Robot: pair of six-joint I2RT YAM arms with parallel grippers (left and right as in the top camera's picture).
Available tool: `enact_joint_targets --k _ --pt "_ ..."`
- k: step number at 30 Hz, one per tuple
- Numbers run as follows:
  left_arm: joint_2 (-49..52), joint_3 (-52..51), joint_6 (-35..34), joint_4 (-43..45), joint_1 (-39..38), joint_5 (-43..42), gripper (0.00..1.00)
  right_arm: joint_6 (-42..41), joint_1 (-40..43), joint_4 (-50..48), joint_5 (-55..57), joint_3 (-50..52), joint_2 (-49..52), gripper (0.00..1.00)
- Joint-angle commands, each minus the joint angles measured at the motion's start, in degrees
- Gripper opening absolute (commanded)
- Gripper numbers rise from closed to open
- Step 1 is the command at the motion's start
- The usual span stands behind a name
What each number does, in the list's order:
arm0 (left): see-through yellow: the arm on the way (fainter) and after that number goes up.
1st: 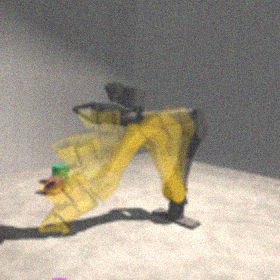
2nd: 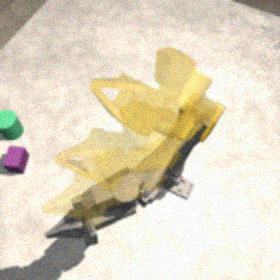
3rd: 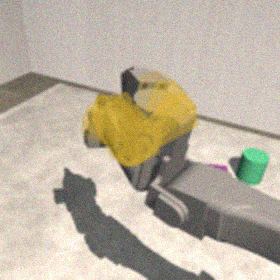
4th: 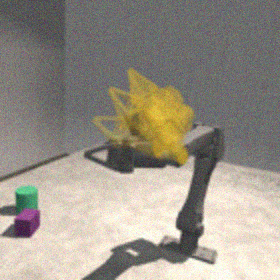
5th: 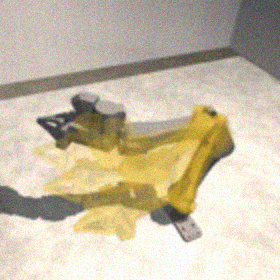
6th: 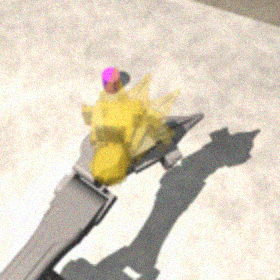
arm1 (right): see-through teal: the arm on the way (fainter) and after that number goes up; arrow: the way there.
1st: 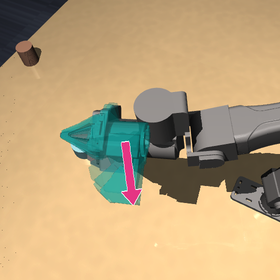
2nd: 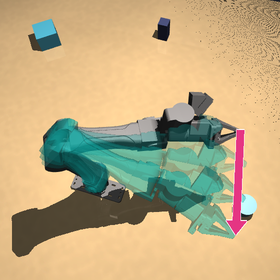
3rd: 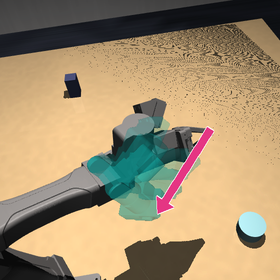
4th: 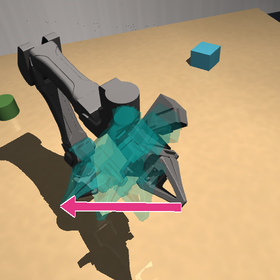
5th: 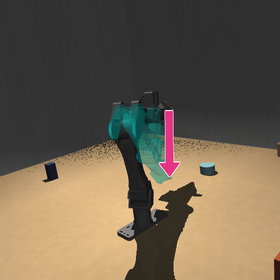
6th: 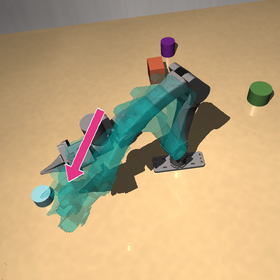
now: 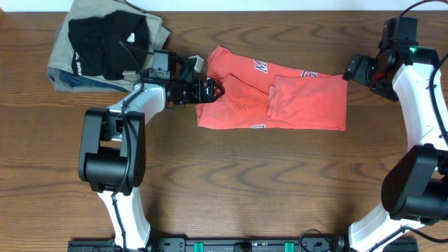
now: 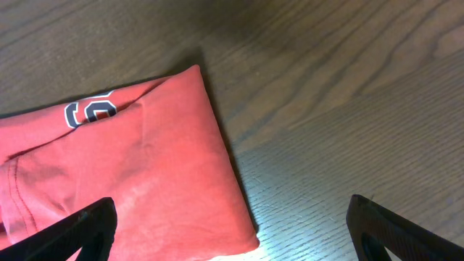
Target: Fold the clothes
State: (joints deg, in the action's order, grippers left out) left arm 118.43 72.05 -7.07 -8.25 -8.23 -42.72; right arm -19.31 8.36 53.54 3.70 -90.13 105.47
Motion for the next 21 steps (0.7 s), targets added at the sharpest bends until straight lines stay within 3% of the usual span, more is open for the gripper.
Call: enact_joint_targets --k 1,6,12,14,21 --pt "1.4 0.1 -0.5 0.5 -1.2 -0.1 0.98 -0.8 0.2 0.1 0.6 0.2 0.1 0.99" --pt "1.8 0.1 -0.5 1.1 -2.6 0.7 0.98 -0.8 0.2 0.1 0.6 0.2 0.1 0.99" --pt "1.8 0.1 -1.8 1.1 -4.4 8.2 0.99 -0.8 0.2 0.1 0.6 0.2 0.1 0.99" --pt "1.8 0.1 -3.4 1.1 -4.7 10.7 0.90 -0.8 0.2 0.1 0.6 0.2 0.1 0.99" --pt "1.8 0.1 -6.1 1.1 -5.8 17.1 0.43 -0.8 0.2 0.1 0.6 0.2 0.1 0.99"
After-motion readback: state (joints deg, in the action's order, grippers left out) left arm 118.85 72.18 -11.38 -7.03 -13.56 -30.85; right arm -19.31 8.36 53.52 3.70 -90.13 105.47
